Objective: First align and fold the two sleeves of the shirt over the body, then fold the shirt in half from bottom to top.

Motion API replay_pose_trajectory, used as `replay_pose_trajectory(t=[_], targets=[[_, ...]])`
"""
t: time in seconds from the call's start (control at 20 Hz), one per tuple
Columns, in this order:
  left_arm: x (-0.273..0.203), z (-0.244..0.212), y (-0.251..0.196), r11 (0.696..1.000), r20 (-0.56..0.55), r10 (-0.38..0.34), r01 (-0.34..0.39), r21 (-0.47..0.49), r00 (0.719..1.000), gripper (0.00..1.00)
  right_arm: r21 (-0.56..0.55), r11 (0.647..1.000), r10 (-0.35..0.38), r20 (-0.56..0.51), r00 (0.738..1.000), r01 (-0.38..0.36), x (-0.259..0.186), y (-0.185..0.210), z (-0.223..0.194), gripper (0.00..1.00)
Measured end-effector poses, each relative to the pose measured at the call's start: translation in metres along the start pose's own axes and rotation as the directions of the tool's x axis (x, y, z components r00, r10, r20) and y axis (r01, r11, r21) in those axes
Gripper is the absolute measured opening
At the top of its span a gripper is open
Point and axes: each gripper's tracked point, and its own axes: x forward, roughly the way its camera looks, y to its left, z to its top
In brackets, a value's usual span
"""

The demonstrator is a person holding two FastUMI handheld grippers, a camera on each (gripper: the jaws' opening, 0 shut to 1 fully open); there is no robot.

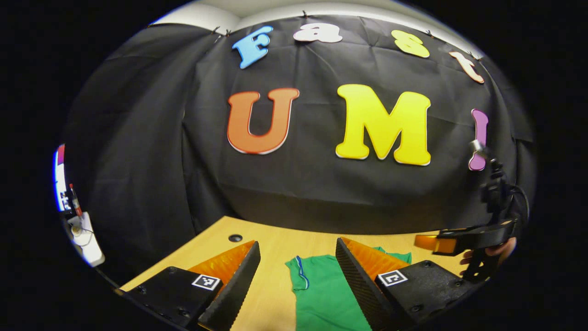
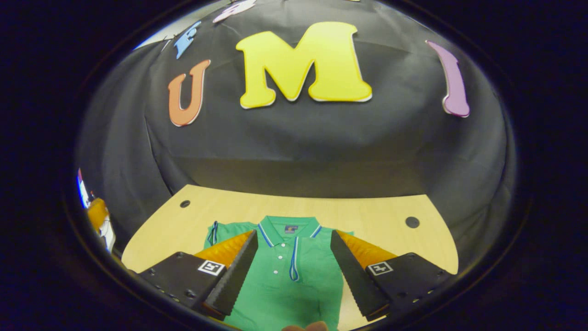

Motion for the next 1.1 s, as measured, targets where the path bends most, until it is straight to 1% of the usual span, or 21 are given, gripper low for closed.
replay_pose_trajectory(t=[0.2,0.25,0.3,0.4,0.6,0.65,0.7,0.75,0.8,0.85,0.9,0.95,1.0,1.1], targets=[[0.055,-0.045,-0.006,0.999,-0.107,-0.044,0.042,-0.021,0.993,1.00,-0.007,0.999,-0.047,0.012,0.999,0.048,-0.053,-0.031,-0.006,0.96],[0.068,-0.058,-0.002,0.999,-0.140,-0.040,0.039,-0.012,0.989,1.00,-0.019,0.998,-0.061,0.003,0.998,0.061,-0.065,-0.038,-0.012,0.93],[0.082,-0.071,0.001,0.999,-0.169,-0.041,0.041,-0.003,0.985,1.00,-0.027,0.997,-0.072,-0.003,0.997,0.072,-0.074,-0.045,-0.015,0.96],[0.106,-0.099,0.000,0.998,-0.232,-0.058,0.065,0.024,0.971,1.00,-0.042,0.996,-0.085,-0.004,0.996,0.085,-0.091,-0.053,-0.020,0.96],[0.142,-0.142,0.002,0.993,-0.330,-0.067,0.095,0.070,0.941,1.00,-0.034,0.993,-0.110,-0.005,0.994,0.110,-0.108,-0.061,-0.027,0.96],[0.150,-0.150,0.003,0.991,-0.345,-0.064,0.099,0.085,0.936,1.00,-0.034,0.993,-0.113,-0.009,0.994,0.113,-0.110,-0.063,-0.029,0.93],[0.157,-0.157,0.004,0.989,-0.357,-0.062,0.105,0.101,0.932,1.00,-0.036,0.993,-0.117,-0.013,0.993,0.117,-0.111,-0.064,-0.032,0.96],[0.165,-0.163,0.005,0.988,-0.368,-0.060,0.108,0.110,0.928,1.00,-0.033,0.992,-0.120,-0.024,0.993,0.119,-0.111,-0.065,-0.036,0.96],[0.170,-0.167,0.006,0.987,-0.378,-0.062,0.112,0.113,0.924,1.00,-0.024,0.992,-0.122,-0.038,0.992,0.121,-0.111,-0.065,-0.041,0.94],[0.177,-0.171,0.006,0.988,-0.385,-0.065,0.114,0.107,0.921,0.99,-0.008,0.992,-0.123,-0.050,0.991,0.122,-0.111,-0.065,-0.044,0.96],[0.182,-0.176,0.006,0.990,-0.399,-0.069,0.112,0.086,0.914,0.94,0.005,0.992,-0.127,-0.061,0.990,0.128,-0.109,-0.067,-0.049,0.96],[0.186,-0.183,0.007,0.992,-0.417,-0.064,0.103,0.071,0.907,0.83,0.015,0.991,-0.135,-0.072,0.988,0.137,-0.107,-0.069,-0.053,0.96],[0.189,-0.187,0.009,0.994,-0.430,-0.057,0.092,0.062,0.901,0.78,0.025,0.990,-0.138,-0.088,0.987,0.140,-0.106,-0.069,-0.059,0.96],[0.193,-0.196,0.014,0.994,-0.463,-0.042,0.082,0.066,0.886,0.65,0.075,0.988,-0.122,-0.126,0.985,0.132,-0.104,-0.067,-0.069,0.96]])
